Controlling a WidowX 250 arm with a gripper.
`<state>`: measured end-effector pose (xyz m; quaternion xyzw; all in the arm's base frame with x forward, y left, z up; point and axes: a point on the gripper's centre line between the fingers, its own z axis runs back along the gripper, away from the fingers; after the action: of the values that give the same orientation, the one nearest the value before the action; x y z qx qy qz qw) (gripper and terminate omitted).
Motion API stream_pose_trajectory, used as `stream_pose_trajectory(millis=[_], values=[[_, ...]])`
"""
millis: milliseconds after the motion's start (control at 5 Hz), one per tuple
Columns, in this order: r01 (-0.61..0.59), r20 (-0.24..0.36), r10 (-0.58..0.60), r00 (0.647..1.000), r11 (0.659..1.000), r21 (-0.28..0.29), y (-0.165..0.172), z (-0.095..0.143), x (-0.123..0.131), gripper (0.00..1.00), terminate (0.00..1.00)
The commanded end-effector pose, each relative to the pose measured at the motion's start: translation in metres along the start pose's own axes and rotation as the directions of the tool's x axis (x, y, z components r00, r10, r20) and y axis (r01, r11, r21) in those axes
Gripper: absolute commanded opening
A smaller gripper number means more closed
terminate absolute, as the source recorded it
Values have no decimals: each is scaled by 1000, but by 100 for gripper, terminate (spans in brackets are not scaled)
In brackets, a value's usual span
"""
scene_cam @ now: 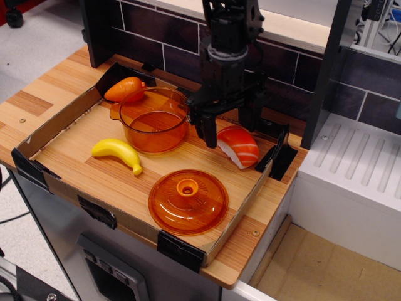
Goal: Put sushi in pot
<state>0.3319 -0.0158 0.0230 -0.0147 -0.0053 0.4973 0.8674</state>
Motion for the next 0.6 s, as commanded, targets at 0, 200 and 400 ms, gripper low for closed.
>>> stream_pose_trajectory(millis=[0, 200, 400], values=[[36, 71, -33, 997, 999, -39, -13, 12, 5, 0, 0], [33, 49, -31, 998, 999, -34, -12, 12, 6, 0, 0], [24, 14, -24, 1000, 999, -49, -7, 29, 3, 0, 0]])
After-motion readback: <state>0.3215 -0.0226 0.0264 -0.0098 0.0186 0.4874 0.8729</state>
